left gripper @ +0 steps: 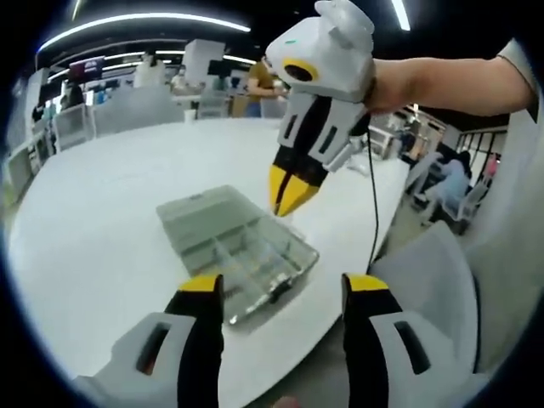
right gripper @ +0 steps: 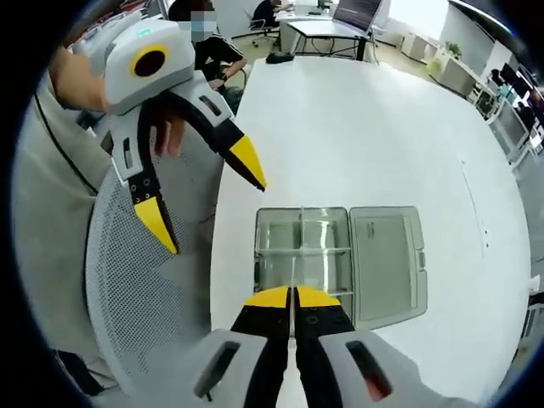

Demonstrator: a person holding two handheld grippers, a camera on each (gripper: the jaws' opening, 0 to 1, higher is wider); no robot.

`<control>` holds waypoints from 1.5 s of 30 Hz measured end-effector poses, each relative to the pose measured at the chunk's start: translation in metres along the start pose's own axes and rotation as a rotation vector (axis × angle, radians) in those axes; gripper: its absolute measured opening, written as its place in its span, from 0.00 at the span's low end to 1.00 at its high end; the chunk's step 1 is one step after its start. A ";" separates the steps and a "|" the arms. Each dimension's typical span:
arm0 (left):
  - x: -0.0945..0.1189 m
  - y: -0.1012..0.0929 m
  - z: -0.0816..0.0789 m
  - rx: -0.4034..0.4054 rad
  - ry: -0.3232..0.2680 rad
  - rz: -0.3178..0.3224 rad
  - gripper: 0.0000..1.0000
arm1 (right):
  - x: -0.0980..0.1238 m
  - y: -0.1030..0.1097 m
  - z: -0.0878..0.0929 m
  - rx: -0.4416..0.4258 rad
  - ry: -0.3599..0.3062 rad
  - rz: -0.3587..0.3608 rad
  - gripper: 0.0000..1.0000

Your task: Insert the divider into the dual guide fixture by aligning both edges with the guide slots and pushing it downward to the bottom, including one-sided entry, uneven engagement, binding, and posture correction.

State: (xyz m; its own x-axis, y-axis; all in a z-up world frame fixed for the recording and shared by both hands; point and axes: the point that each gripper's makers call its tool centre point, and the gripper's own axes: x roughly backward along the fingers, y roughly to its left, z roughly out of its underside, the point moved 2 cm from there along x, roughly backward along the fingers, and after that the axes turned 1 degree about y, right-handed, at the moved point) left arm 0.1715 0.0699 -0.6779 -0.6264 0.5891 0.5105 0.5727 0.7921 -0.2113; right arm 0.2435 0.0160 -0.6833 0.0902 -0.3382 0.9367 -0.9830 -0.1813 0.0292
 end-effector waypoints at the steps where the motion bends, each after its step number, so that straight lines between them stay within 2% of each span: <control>1: 0.000 0.000 0.000 0.003 -0.001 0.000 0.54 | -0.001 0.000 -0.001 0.002 0.000 -0.001 0.00; 26: 0.000 0.007 0.005 0.034 0.001 -0.014 0.56 | -0.015 -0.007 -0.008 0.065 -0.001 -0.008 0.00; 45: 0.001 0.006 0.004 0.052 0.006 -0.015 0.56 | -0.024 -0.011 -0.008 0.056 -0.001 -0.013 0.00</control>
State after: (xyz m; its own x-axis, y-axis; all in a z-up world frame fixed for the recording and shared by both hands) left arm 0.1721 0.0757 -0.6825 -0.6314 0.5761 0.5191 0.5348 0.8082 -0.2464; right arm 0.2509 0.0335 -0.7038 0.1028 -0.3361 0.9362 -0.9712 -0.2372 0.0215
